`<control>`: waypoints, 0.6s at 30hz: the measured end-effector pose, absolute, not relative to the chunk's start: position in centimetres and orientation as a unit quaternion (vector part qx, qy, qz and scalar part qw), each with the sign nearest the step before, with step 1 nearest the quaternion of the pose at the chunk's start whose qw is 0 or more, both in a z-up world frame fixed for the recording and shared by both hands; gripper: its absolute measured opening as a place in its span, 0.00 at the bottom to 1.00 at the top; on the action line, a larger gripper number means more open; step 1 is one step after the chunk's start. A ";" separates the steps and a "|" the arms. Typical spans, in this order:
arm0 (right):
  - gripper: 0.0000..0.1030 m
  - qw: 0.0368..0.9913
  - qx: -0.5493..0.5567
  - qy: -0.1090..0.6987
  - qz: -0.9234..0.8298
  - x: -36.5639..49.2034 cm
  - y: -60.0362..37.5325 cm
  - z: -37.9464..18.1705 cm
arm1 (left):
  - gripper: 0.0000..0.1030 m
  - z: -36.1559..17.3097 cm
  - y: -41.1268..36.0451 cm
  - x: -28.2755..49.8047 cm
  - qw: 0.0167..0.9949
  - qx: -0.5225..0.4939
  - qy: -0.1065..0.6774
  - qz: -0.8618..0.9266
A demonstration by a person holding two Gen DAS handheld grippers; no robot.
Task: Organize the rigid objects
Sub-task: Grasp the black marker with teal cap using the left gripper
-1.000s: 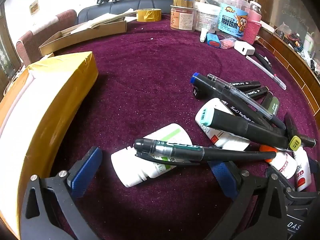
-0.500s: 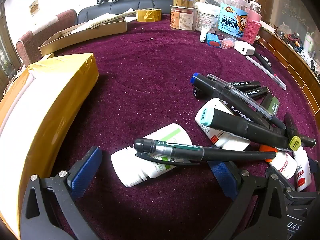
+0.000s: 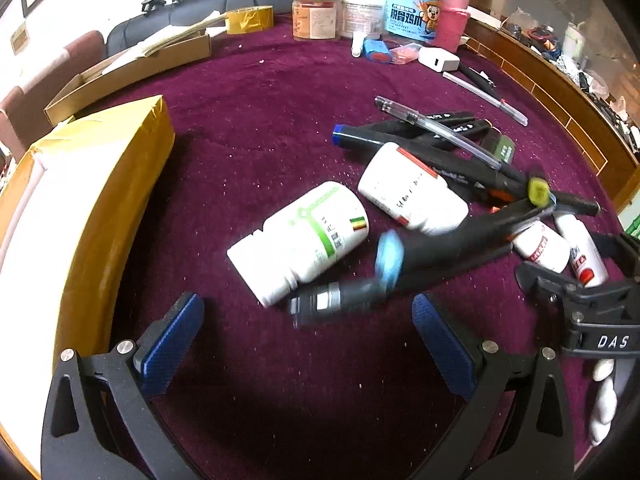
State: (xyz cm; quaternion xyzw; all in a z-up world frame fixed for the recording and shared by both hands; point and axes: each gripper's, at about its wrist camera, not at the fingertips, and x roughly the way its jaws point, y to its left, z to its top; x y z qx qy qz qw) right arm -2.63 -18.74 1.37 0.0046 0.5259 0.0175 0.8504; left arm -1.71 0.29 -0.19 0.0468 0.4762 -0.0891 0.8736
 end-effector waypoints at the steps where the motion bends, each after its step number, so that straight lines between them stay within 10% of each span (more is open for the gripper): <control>1: 0.99 0.853 0.005 0.522 0.017 -2.7 -18.7 1.3 | 1.00 -0.2 0.1 -1.4 0.874 0.047 0.476 -0.086; 18: 0.99 0.863 0.052 0.503 0.015 -5.3 -21.5 2.6 | 0.99 4.4 2.9 -6.1 0.886 0.035 0.418 -0.197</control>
